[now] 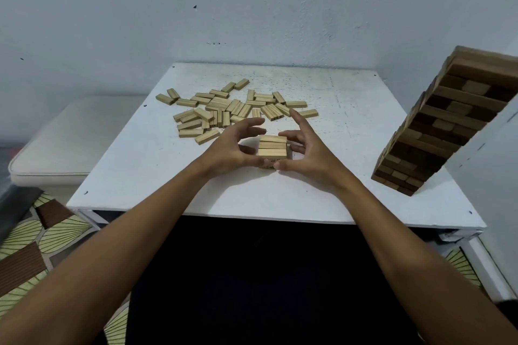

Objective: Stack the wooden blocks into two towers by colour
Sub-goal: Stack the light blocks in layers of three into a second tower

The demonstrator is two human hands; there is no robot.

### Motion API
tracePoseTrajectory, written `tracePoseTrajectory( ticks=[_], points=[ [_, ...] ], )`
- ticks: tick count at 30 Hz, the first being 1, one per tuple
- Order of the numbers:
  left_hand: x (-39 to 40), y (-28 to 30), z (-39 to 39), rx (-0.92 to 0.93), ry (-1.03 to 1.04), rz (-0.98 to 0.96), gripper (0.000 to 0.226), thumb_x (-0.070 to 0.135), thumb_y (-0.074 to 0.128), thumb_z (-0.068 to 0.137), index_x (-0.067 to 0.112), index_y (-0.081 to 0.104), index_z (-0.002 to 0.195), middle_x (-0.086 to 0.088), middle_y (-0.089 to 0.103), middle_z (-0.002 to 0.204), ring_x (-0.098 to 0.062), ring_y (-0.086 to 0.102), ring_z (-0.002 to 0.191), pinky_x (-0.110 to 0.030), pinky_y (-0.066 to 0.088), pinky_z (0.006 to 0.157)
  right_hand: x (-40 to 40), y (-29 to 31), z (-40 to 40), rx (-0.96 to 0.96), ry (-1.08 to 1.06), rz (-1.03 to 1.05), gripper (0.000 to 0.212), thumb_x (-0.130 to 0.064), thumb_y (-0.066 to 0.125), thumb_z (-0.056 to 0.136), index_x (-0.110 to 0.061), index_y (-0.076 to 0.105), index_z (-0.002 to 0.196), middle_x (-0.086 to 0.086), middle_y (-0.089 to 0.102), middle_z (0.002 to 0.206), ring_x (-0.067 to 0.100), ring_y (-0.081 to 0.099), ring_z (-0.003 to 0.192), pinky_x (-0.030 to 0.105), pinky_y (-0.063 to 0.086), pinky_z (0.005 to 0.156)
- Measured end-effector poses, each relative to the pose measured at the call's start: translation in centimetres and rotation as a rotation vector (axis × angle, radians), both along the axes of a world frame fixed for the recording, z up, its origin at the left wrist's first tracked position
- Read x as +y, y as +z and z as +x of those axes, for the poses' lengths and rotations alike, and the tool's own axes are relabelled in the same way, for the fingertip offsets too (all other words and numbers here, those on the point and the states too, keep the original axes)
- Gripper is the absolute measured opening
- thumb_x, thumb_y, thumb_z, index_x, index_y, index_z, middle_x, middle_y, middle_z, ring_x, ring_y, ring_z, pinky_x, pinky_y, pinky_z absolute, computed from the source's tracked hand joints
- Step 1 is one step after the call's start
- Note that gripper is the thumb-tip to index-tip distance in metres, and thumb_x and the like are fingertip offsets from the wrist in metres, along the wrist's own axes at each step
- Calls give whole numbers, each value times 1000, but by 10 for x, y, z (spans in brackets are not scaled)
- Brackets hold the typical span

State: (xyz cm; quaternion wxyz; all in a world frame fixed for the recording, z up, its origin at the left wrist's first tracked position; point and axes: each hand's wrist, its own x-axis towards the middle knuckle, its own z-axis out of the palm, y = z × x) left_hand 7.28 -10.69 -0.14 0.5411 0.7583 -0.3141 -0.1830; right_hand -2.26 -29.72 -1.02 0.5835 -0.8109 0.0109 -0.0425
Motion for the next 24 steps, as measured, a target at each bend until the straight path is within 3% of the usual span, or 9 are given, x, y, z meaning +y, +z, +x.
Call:
tracePoseTrajectory(
  ticks=[3, 8, 16, 24],
  points=[
    [1, -1, 1, 17, 6, -17, 84, 13, 84, 61, 16, 49, 137, -10, 61, 125, -18, 63, 113, -41, 54, 95, 0, -2, 1, -16, -1, 17, 111, -15, 85, 69, -53, 15, 147, 0, 52, 129, 15, 53, 124, 41, 51, 98],
    [2, -6, -1, 39, 33, -61, 83, 17, 85, 60, 12, 51, 135, -15, 62, 124, -28, 65, 109, -50, 51, 96, 3, -3, 2, -20, -5, 54, 106, -5, 80, 76, -41, 14, 152, -1, 53, 125, 11, 53, 121, 22, 55, 75],
    [0, -6, -3, 19, 41, -61, 73, 13, 81, 65, 6, 54, 132, -11, 64, 124, -18, 64, 113, -46, 53, 95, 4, -4, 2, -26, -24, 35, 101, -12, 80, 78, -36, 16, 153, -5, 55, 122, 7, 54, 118, 16, 52, 77],
    [-1, -7, -4, 21, 53, -58, 67, 12, 80, 66, 5, 57, 128, -8, 65, 122, -25, 69, 103, -44, 55, 92, 4, -3, 1, -24, -37, 2, 100, -13, 79, 79, -35, 16, 153, -10, 56, 119, -1, 55, 113, 10, 49, 78]
  ],
)
